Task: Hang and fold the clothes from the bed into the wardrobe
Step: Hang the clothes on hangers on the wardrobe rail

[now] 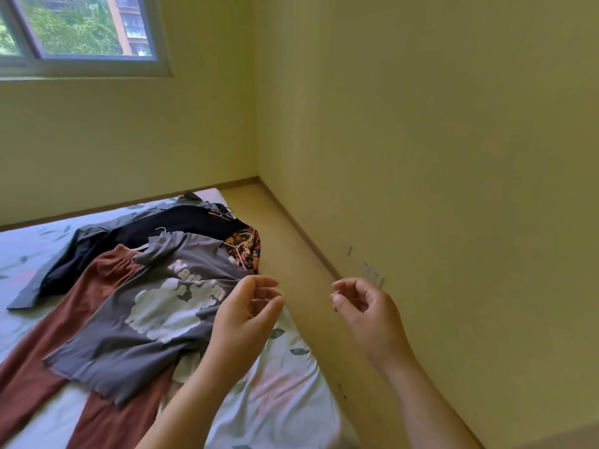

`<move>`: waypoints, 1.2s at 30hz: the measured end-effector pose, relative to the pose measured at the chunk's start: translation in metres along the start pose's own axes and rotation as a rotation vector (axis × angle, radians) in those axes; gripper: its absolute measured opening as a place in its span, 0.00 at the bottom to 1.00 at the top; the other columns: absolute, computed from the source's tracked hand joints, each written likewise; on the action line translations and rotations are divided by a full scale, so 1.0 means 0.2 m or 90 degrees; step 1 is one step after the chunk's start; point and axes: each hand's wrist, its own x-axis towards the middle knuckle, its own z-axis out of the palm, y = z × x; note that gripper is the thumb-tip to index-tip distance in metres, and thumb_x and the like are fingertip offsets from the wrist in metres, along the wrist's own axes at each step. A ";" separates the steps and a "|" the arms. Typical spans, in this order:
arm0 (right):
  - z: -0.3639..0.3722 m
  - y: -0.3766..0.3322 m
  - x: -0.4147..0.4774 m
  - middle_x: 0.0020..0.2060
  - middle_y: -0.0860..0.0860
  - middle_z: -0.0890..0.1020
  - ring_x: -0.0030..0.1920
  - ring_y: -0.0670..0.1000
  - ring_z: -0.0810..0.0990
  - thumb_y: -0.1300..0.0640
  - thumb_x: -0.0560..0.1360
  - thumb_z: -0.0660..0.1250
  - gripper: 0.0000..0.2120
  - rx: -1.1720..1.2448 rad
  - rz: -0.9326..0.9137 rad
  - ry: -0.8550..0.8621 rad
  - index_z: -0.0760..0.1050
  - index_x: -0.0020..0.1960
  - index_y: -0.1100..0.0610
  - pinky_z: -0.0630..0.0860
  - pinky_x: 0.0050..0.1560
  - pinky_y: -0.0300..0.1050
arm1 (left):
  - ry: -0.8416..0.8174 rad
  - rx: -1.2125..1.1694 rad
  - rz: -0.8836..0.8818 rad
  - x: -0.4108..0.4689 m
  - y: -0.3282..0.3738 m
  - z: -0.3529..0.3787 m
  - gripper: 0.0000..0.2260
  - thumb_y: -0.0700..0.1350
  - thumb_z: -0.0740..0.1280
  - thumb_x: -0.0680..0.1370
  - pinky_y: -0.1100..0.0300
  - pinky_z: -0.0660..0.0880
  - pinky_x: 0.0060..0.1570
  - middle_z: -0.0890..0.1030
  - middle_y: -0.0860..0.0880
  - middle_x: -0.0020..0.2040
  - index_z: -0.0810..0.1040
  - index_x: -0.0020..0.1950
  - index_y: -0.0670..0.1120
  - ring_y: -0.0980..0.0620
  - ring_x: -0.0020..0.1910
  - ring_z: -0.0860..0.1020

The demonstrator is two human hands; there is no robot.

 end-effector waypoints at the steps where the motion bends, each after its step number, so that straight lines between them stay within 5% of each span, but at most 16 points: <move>1: -0.04 0.01 0.01 0.41 0.47 0.84 0.41 0.42 0.81 0.59 0.77 0.69 0.05 -0.003 0.003 -0.005 0.79 0.49 0.49 0.77 0.41 0.32 | 0.003 0.004 -0.003 0.00 0.00 0.03 0.08 0.36 0.69 0.76 0.64 0.78 0.37 0.82 0.46 0.46 0.78 0.53 0.46 0.50 0.42 0.81; 12: -0.61 0.24 0.43 0.41 0.47 0.84 0.41 0.43 0.81 0.58 0.77 0.69 0.05 -0.005 -0.003 -0.081 0.79 0.50 0.49 0.77 0.41 0.33 | 0.060 0.030 -0.027 0.22 0.06 0.74 0.08 0.38 0.69 0.76 0.52 0.81 0.47 0.82 0.47 0.47 0.78 0.53 0.47 0.48 0.45 0.82; 20: -1.15 0.39 0.80 0.43 0.48 0.84 0.44 0.48 0.82 0.59 0.77 0.69 0.05 -0.028 -0.022 -0.093 0.79 0.49 0.50 0.81 0.48 0.41 | 0.092 0.038 -0.031 0.39 0.13 1.35 0.09 0.39 0.69 0.77 0.63 0.80 0.41 0.81 0.49 0.46 0.77 0.55 0.48 0.52 0.43 0.81; 32: -1.09 0.51 1.30 0.43 0.46 0.83 0.42 0.42 0.81 0.58 0.77 0.69 0.05 -0.041 -0.022 -0.197 0.79 0.49 0.48 0.78 0.43 0.33 | 0.157 0.054 -0.077 0.79 0.03 1.48 0.08 0.40 0.69 0.76 0.52 0.82 0.46 0.81 0.49 0.46 0.77 0.53 0.49 0.51 0.43 0.82; 36: -0.98 0.48 1.56 0.43 0.47 0.84 0.44 0.45 0.82 0.58 0.77 0.69 0.05 -0.049 -0.033 -0.223 0.79 0.49 0.49 0.81 0.48 0.41 | 0.190 0.032 -0.075 1.05 0.00 1.44 0.08 0.40 0.69 0.77 0.53 0.82 0.45 0.81 0.49 0.46 0.77 0.53 0.50 0.50 0.44 0.81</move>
